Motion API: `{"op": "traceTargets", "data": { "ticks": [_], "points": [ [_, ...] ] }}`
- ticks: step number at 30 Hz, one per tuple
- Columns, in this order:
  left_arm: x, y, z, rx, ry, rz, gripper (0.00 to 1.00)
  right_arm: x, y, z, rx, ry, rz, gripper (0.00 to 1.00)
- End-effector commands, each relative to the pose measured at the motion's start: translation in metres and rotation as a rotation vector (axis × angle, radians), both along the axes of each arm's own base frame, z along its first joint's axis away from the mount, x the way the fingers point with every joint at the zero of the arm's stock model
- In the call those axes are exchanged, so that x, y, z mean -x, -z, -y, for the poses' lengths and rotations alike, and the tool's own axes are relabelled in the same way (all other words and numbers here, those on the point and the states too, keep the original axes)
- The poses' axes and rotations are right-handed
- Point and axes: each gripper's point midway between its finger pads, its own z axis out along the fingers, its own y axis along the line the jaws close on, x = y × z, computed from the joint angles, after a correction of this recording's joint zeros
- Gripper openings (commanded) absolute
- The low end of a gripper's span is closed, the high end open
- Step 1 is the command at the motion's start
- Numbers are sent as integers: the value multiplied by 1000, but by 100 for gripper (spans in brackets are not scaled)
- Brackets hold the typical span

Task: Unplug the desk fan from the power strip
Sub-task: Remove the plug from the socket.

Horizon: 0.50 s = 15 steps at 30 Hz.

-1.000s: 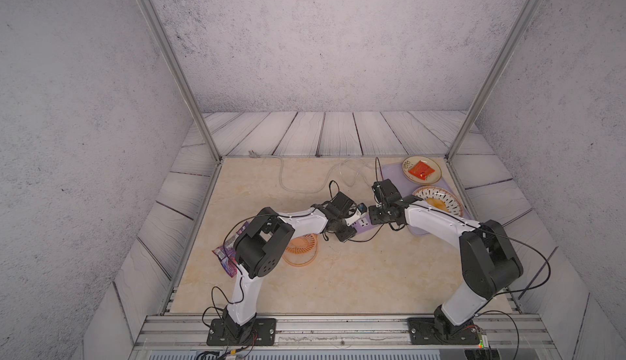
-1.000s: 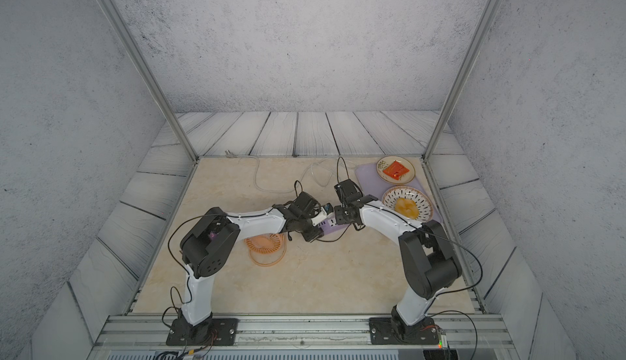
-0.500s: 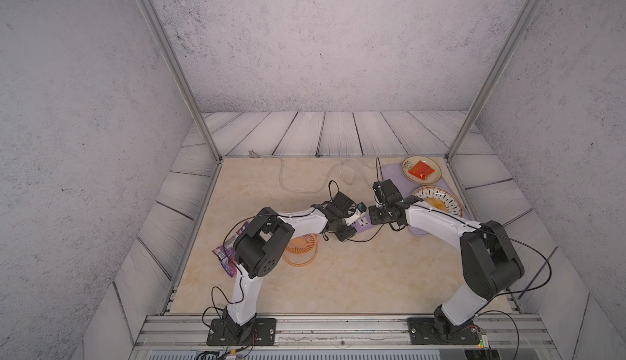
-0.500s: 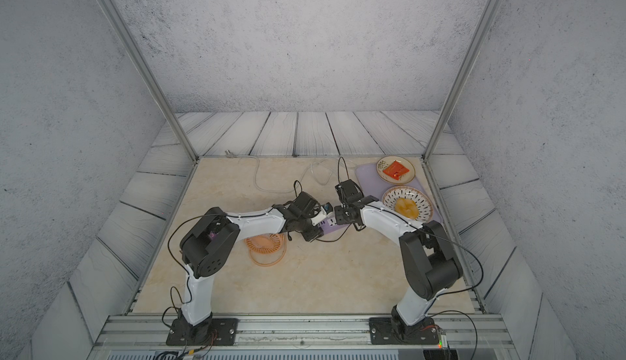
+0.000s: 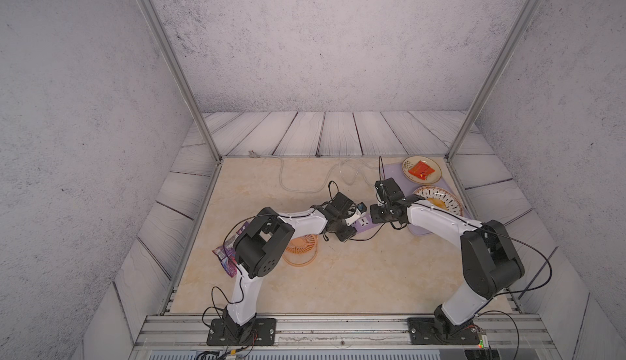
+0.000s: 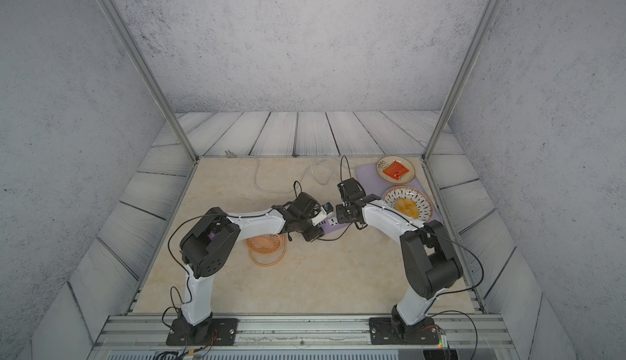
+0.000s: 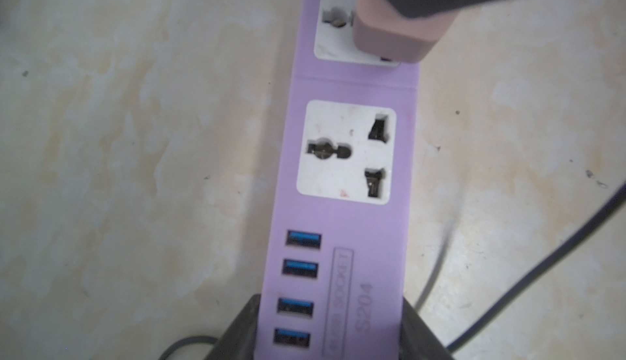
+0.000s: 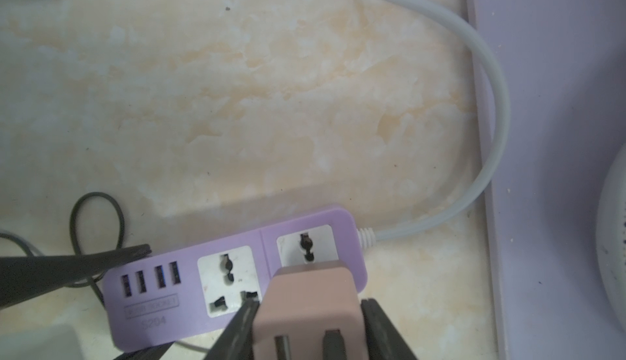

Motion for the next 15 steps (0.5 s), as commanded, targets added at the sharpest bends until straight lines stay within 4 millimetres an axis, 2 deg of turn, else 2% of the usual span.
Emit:
{"op": "traceTargets", "data": {
  "ticks": [1,6,15],
  "points": [
    [6,9,5,16,-5,-25,0,6,0,-22,-95,-42,-17,52],
    [6,9,5,12,-4,-24,0,5,2,-22,-87,-51,-14,57],
    [5,10,4,10,-3,-22,0,4,8,-12,-24,-42,-7,57]
  ]
}}
